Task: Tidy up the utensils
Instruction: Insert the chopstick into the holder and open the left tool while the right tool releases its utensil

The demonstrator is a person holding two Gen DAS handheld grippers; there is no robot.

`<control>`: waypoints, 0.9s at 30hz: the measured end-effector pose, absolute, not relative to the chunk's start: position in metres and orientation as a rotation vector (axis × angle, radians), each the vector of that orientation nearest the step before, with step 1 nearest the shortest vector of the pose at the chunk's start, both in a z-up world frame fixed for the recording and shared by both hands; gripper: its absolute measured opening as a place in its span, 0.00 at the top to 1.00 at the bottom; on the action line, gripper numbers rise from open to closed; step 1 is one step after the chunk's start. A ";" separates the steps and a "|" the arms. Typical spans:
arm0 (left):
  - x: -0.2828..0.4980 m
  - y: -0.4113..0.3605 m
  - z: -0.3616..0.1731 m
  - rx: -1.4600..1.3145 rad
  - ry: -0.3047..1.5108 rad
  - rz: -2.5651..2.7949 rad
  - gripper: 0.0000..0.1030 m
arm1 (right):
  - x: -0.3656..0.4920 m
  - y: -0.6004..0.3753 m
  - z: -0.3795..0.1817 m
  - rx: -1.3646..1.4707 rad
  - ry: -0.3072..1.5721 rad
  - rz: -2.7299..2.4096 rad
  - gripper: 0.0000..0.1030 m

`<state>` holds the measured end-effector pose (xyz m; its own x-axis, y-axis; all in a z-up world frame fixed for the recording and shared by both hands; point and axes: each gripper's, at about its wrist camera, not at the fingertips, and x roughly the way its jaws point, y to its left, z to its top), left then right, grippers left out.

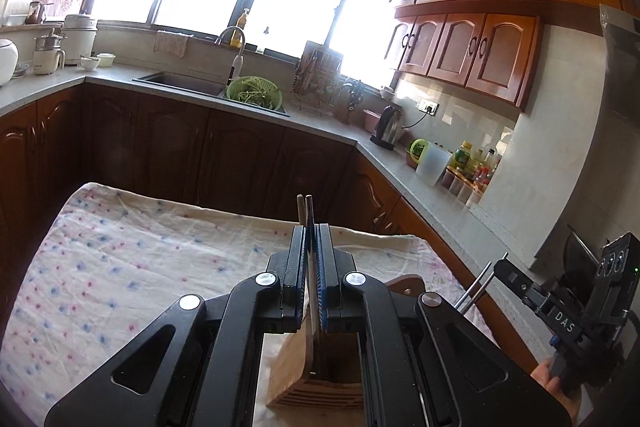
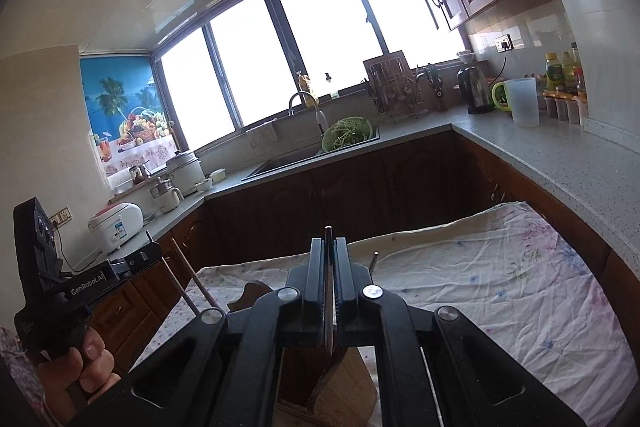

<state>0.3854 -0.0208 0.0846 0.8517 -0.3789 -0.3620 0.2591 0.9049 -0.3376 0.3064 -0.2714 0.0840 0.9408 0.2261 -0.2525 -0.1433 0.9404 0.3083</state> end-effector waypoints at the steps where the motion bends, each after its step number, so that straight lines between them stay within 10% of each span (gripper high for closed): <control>1: 0.387 -0.023 0.082 -0.282 0.445 -0.340 0.96 | 0.305 -0.272 0.081 0.294 0.283 0.191 0.96; 23: 0.389 -0.027 0.078 -0.256 0.501 -0.332 0.91 | 0.310 -0.280 0.078 0.313 0.327 0.174 0.85; 27: 0.375 -0.019 0.081 -0.266 0.487 -0.304 0.50 | 0.297 -0.283 0.085 0.332 0.294 0.181 0.49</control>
<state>0.3755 -0.0188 0.0809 0.8406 -0.3471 -0.4158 0.2218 0.9209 -0.3205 0.2974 -0.2828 0.0847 0.9414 0.2224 -0.2537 -0.1267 0.9299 0.3453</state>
